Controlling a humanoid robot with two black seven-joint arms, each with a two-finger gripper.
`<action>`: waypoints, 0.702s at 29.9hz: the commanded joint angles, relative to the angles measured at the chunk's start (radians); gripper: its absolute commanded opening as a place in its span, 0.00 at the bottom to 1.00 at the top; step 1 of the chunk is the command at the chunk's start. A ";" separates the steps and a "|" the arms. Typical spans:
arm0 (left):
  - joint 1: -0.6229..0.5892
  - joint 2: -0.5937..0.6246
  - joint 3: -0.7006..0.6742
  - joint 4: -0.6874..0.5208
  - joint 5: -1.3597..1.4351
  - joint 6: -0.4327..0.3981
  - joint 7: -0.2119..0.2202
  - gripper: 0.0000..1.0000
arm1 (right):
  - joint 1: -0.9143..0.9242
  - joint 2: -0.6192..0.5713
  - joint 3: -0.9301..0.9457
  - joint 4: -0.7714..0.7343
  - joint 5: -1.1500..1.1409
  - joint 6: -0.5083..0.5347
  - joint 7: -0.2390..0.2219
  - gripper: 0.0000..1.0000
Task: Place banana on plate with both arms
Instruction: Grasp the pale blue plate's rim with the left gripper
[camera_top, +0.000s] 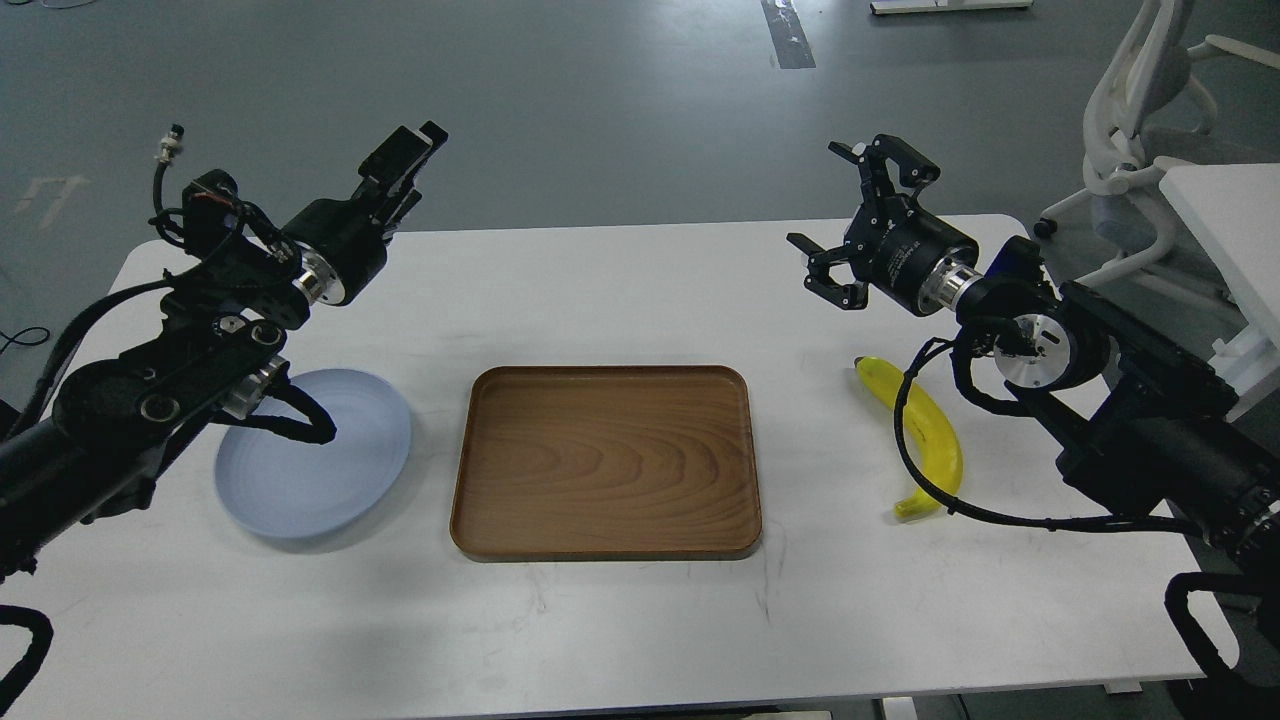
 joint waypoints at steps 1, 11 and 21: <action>0.016 0.078 0.029 -0.058 0.092 0.013 -0.003 0.98 | -0.001 0.001 0.000 -0.002 0.000 0.000 0.000 1.00; 0.028 0.243 0.398 -0.052 0.181 0.259 -0.006 0.98 | -0.002 0.003 -0.002 -0.004 -0.002 0.000 0.000 1.00; 0.122 0.274 0.471 0.034 0.180 0.290 -0.014 0.98 | -0.013 0.003 0.002 -0.004 -0.002 0.000 0.001 1.00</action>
